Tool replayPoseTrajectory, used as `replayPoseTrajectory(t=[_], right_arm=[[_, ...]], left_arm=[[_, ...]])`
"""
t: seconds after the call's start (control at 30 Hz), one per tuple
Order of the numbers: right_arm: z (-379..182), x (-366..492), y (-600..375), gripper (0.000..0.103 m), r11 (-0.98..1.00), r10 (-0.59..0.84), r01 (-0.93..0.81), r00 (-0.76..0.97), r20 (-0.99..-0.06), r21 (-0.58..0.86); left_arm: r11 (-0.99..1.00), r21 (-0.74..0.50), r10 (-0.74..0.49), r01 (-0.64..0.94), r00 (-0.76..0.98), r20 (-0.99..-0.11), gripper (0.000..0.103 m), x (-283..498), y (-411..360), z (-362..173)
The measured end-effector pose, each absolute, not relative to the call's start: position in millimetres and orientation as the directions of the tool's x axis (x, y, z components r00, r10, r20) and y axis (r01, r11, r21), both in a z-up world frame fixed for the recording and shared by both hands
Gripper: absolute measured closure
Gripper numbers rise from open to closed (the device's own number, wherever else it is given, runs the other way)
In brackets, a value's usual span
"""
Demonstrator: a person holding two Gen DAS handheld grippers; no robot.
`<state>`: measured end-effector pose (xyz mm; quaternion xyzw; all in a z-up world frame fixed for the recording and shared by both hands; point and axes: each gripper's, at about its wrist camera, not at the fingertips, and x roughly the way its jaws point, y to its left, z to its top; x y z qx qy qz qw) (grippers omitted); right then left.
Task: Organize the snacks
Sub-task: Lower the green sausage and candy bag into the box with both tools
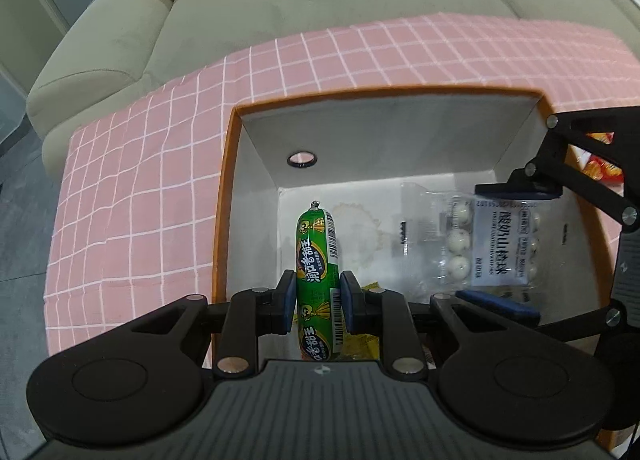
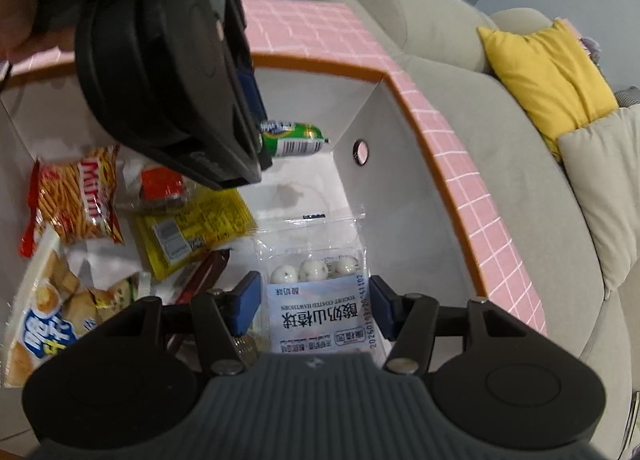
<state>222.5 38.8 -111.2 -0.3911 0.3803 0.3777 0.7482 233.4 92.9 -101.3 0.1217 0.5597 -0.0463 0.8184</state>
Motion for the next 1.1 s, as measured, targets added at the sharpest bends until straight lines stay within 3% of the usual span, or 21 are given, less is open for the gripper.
replayPoseTrajectory(t=[0.63,0.83,1.1], right_arm=[[-115,225,43,0.04,0.405,0.226,-0.876,0.374,-0.9,-0.262],[-101,229,41,0.021,0.446,0.23,-0.86,0.378,-0.897,-0.248],[-74,225,34,0.02,0.492,0.249,-0.836,0.403,-0.881,-0.243]], left_arm=[[0.981,0.106,0.044,0.16,0.353,-0.934,0.077,237,100,-101],[0.987,0.082,0.025,0.135,0.376,-0.926,0.069,227,103,-88],[0.989,0.077,0.01,0.126,0.46,-0.888,0.068,207,102,-57]])
